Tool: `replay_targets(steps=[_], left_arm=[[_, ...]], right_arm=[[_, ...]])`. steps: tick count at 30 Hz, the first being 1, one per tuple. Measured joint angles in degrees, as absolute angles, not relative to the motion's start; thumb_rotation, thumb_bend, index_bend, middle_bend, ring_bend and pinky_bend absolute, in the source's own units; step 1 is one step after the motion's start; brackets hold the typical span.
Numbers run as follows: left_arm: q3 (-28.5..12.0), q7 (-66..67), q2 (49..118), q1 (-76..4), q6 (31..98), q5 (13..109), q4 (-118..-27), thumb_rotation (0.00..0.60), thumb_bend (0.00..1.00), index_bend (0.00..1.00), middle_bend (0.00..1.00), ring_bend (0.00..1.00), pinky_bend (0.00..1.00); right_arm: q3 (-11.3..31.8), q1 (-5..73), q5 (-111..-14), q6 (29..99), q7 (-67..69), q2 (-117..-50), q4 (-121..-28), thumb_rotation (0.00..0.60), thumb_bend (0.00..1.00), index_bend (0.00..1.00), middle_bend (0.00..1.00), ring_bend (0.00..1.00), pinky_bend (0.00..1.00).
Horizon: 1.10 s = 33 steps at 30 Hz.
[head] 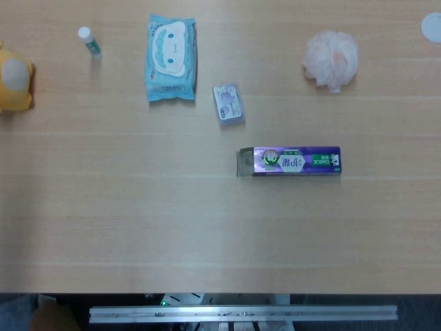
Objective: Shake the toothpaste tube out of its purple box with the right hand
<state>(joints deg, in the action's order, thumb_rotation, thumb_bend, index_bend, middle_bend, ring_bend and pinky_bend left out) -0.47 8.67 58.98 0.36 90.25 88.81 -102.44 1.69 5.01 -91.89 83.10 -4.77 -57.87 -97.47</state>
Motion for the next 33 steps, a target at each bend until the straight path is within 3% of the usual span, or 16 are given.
replay_targets(steps=[8, 21, 33], left_arm=[[-0.2, 9.4, 59.1, 0.1, 89.5, 89.1, -103.3, 0.600, 0.25, 0.07, 0.09, 0.16, 0.17], [0.7, 9.4, 57.9, 1.4, 91.3, 90.4, -104.6, 0.600, 0.25, 0.07, 0.09, 0.16, 0.17], [0.9, 8.1, 58.1, 1.9, 91.4, 90.3, -103.7, 0.600, 0.25, 0.07, 0.09, 0.16, 0.17]], right_arm=[[1.5, 9.3, -93.8, 76.6, -4.6, -58.4, -99.2, 0.600, 0.02, 0.21, 0.33, 0.29, 0.42], [3.6, 23.3, -86.7, 54.5, -11.7, -65.1, -101.5, 0.600, 0.00, 0.21, 0.29, 0.25, 0.42], [4.2, 30.1, -76.5, 47.4, -22.2, -76.1, -94.9, 0.600, 0.00, 0.22, 0.29, 0.25, 0.42]])
